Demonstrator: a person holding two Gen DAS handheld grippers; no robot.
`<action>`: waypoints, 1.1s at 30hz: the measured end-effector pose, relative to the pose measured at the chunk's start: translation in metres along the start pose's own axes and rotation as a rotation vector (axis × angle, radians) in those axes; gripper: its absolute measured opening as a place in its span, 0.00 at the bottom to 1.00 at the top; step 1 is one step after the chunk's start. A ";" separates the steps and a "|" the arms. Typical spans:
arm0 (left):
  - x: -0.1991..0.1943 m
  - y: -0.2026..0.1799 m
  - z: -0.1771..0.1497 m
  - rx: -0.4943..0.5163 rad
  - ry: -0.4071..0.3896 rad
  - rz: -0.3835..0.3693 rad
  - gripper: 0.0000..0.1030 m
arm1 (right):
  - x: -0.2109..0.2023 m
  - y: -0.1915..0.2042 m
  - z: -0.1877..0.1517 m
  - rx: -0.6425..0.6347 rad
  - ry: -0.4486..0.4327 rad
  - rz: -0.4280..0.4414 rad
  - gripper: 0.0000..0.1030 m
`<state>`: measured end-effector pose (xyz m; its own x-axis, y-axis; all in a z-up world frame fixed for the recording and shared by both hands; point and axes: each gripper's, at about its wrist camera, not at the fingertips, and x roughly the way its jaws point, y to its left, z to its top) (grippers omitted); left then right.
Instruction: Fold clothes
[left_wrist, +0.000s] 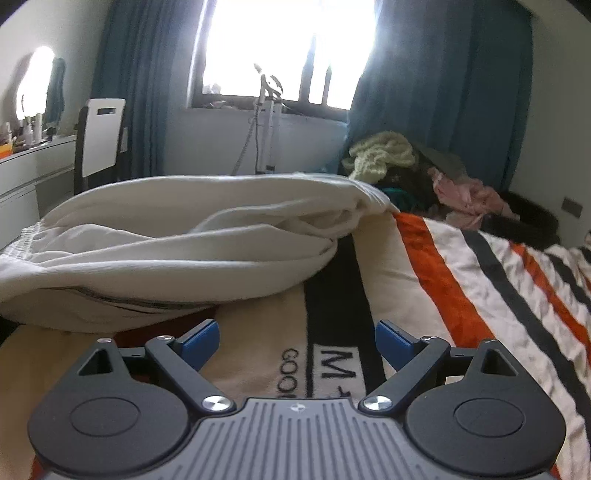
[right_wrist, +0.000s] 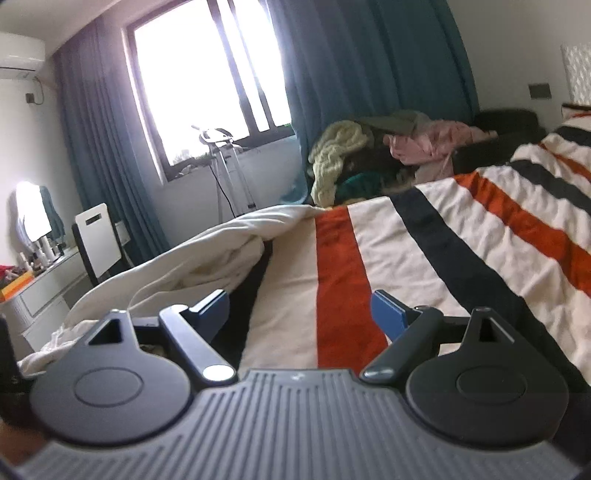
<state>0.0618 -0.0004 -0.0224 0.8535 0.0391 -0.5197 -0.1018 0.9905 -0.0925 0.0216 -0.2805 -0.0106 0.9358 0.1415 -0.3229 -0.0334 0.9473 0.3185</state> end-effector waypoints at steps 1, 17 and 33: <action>0.006 -0.004 0.001 0.009 0.008 0.006 0.90 | 0.000 -0.003 0.000 0.014 0.001 -0.001 0.84; 0.158 -0.083 0.018 0.329 0.044 0.172 0.89 | 0.038 -0.054 -0.009 0.270 0.064 -0.076 0.84; 0.309 -0.165 0.071 0.691 -0.138 0.344 0.94 | 0.126 -0.068 -0.037 0.268 0.164 -0.200 0.84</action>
<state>0.3785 -0.1421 -0.1071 0.8919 0.3299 -0.3091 -0.0693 0.7755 0.6276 0.1283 -0.3160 -0.1060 0.8453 0.0256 -0.5338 0.2582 0.8550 0.4498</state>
